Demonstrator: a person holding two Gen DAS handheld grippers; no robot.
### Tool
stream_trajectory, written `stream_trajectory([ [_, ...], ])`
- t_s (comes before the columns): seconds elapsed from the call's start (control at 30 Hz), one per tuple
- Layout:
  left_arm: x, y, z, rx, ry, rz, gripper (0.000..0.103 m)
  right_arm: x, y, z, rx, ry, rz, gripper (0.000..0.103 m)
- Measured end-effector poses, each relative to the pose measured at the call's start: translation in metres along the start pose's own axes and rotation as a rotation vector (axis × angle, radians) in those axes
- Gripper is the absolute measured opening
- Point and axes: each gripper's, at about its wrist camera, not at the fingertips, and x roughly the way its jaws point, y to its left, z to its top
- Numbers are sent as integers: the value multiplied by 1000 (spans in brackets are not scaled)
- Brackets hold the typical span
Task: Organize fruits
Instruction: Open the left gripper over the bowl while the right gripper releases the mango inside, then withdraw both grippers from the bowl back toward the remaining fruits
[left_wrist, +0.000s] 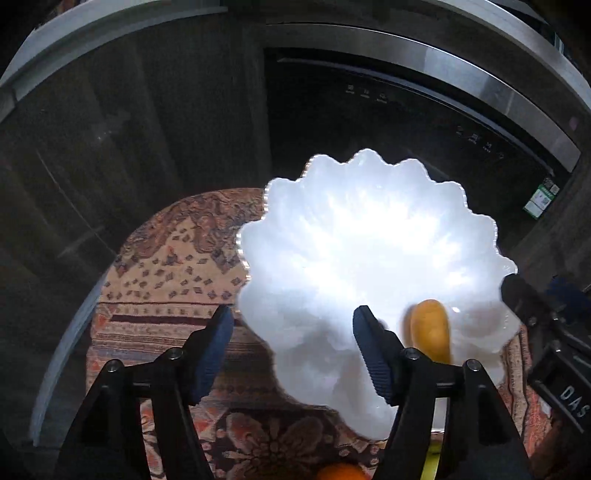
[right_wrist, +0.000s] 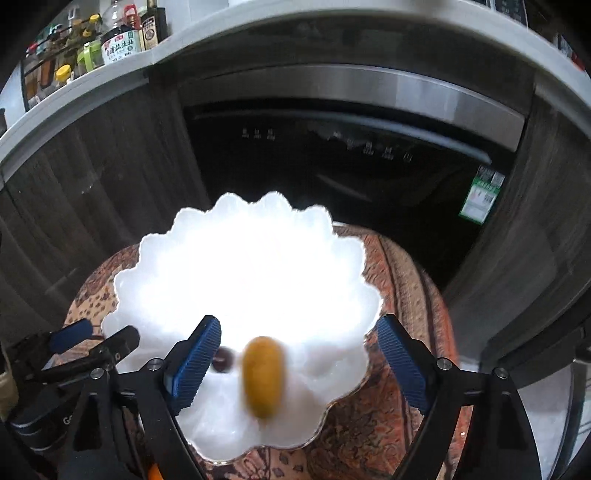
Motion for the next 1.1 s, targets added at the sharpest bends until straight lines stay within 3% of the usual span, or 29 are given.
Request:
stream_trajectory([
  [0.13,-15,4,1,-7,-34,24,89,-9,0,3,-1,-14,-19,90],
  [0.2,-24,5,2,-6,-55,35,91,-16,-2,4,9,-19,-20,92],
  [0.7,-95,9,-5,-18,-133,40,94,-82,-7,5,29,-100,-30,93],
  [1.1,-134,6,-36,-21,-153,27,95,-126,-16,-18,40,-127,-24,93],
])
